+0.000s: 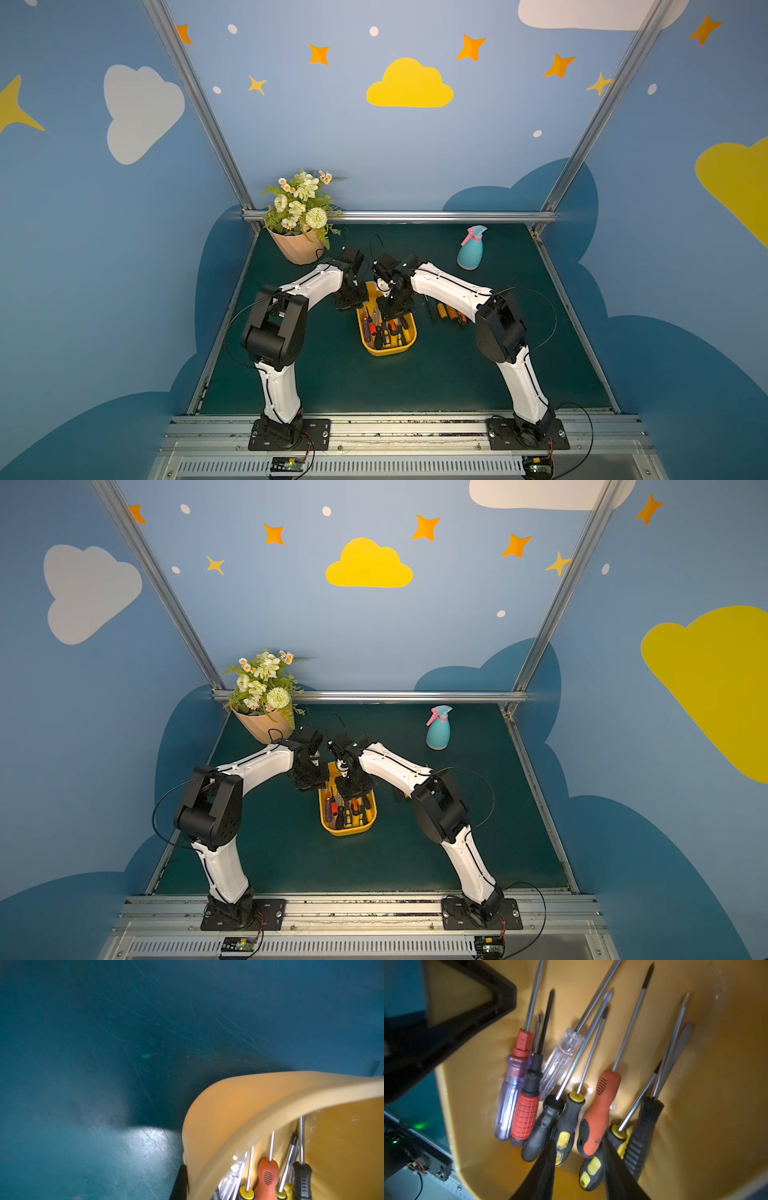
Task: Take out the screwdriver from the storage box
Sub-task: Pick up the screwdriver from the storage box.
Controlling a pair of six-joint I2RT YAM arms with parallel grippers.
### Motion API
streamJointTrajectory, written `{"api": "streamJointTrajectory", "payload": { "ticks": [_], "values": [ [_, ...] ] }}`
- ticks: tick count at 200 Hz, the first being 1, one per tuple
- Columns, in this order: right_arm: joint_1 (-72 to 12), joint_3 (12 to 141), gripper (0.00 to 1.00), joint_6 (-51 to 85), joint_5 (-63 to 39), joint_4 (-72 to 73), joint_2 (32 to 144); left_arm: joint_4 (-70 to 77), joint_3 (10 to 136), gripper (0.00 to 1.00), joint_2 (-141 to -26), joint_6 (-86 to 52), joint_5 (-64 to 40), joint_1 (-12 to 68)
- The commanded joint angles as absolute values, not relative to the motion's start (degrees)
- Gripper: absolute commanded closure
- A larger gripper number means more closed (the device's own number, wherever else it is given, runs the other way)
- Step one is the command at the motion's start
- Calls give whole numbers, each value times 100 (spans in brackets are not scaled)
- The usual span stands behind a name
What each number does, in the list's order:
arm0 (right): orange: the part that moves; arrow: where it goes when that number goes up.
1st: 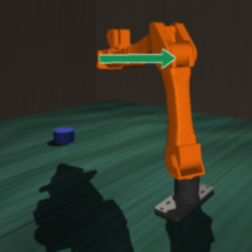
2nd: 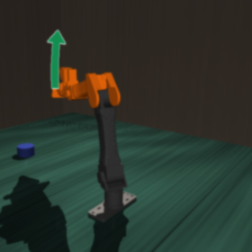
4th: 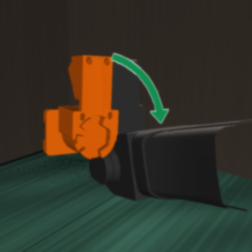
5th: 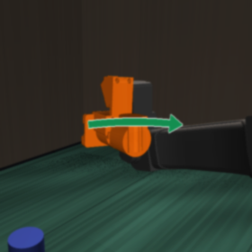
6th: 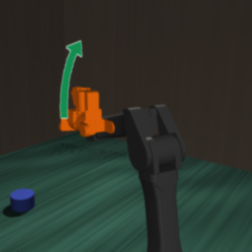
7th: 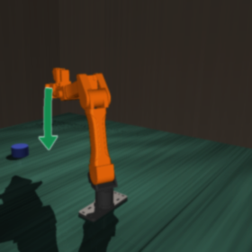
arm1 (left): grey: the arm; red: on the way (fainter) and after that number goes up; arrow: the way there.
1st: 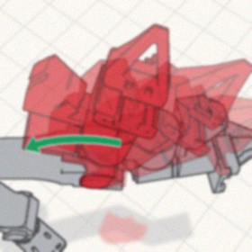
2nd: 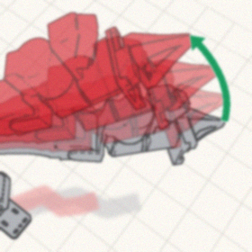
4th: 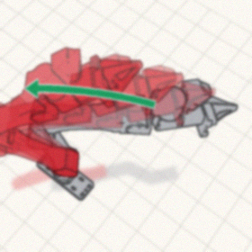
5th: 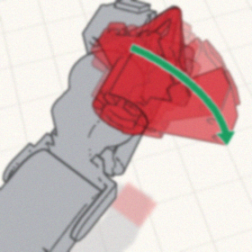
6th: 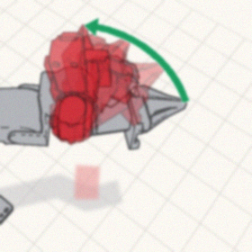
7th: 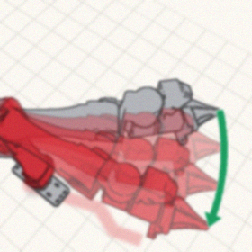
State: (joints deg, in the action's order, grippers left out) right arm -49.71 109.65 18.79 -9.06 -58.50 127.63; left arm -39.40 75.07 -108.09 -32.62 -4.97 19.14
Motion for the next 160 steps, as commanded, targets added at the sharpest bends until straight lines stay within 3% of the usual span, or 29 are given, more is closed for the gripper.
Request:
{"api": "streamJointTrajectory", "payload": {
  "ticks": [1, 118, 160],
  "values": [
    [-4970, 11203, 62, 2034, -712, -6116, 13033, -3959, 7589, 98, -10675, -3276, -738, 1894],
    [-4990, 12023, 63, 1943, -231, -7214, 14204, -4058, 7732, 98, -10694, -3281, -775, 1891],
    [-5019, 11851, 73, 1898, -255, -7136, 14154, -4157, 7897, 98, -10783, -3241, -765, 1901]
  ]
}}
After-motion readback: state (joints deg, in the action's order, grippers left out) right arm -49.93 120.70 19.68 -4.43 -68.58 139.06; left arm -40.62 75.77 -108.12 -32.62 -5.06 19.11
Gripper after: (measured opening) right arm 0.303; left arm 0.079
